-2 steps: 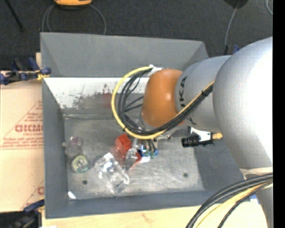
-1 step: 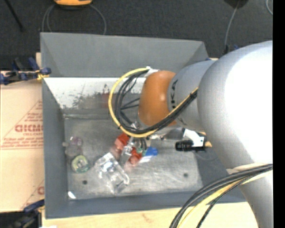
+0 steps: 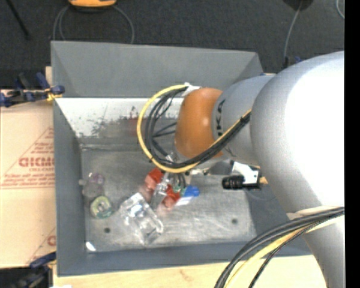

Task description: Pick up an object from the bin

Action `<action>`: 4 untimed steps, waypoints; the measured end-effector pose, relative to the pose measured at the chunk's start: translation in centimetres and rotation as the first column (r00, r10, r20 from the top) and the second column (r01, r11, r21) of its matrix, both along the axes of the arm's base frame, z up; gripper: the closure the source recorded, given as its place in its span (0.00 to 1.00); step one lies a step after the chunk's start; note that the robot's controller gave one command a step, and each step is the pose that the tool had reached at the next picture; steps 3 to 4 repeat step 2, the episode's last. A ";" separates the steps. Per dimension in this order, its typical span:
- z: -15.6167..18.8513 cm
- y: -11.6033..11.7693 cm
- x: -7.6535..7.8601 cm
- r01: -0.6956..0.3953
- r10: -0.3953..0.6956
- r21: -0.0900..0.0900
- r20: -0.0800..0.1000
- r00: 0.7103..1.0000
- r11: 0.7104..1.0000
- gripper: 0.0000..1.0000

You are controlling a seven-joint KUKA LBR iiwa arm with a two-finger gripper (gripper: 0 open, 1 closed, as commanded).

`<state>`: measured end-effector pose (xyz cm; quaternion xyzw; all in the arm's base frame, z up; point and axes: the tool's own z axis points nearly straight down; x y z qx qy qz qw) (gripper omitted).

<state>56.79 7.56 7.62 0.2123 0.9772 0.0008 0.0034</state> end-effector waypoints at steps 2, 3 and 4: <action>3.5 -0.2 0.5 -0.008 0.008 0.001 0.000 1.000 1.000 1.00; 3.5 -0.2 0.5 -0.008 0.008 0.001 0.000 1.000 1.000 1.00; 3.5 -0.2 0.5 -0.008 0.008 0.001 0.000 1.000 1.000 1.00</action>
Offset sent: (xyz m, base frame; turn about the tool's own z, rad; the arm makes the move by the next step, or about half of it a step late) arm 0.0000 0.0000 0.0000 0.0000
